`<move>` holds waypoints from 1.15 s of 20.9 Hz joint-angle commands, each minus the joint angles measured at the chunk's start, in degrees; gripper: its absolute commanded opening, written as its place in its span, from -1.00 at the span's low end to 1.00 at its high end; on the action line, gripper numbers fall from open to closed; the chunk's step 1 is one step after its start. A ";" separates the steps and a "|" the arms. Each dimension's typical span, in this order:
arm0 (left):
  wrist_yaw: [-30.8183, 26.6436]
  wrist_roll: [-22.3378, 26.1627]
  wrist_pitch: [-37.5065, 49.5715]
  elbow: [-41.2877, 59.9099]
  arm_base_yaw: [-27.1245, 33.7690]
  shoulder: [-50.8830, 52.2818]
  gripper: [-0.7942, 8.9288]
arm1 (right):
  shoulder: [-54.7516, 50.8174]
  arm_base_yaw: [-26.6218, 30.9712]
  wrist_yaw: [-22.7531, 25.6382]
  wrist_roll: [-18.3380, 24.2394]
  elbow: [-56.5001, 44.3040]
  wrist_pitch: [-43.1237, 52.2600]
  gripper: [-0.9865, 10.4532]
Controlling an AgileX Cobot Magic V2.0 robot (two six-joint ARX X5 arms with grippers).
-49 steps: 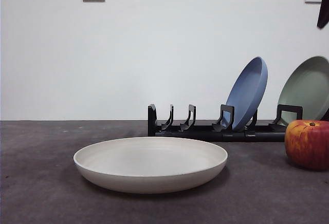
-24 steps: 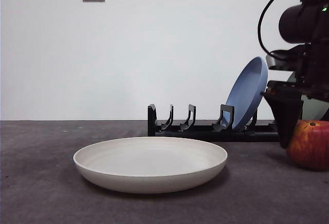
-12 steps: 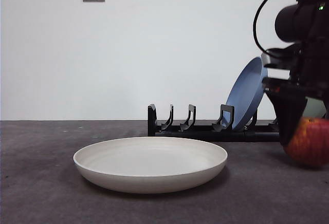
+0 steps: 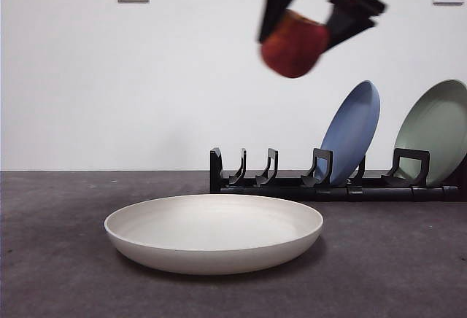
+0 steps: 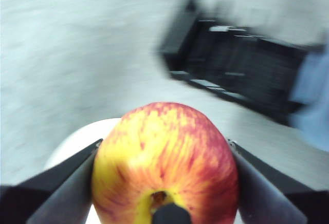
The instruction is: Take the yellow plate from the plate rack,put the plate on the table,take the apple from the table,put the apple in the plate
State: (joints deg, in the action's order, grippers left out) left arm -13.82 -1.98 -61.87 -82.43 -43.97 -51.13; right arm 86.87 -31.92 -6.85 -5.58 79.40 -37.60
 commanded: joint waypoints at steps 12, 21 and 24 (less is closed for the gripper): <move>2.03 1.01 -0.13 0.17 0.15 0.15 -0.85 | 20.61 -12.33 1.97 -1.95 -0.07 1.51 -0.85; 2.05 0.98 -0.81 0.17 0.15 0.15 -0.85 | 24.55 -13.88 5.01 -1.88 -0.33 -1.09 -0.85; 2.05 0.98 -0.85 0.17 0.15 0.15 -0.85 | 24.55 -13.88 4.94 -1.88 -0.33 -1.49 -0.84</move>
State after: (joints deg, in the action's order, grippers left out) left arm -11.86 -1.52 -62.74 -82.43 -43.97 -51.13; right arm 110.32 -45.74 -2.33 -7.07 79.40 -38.39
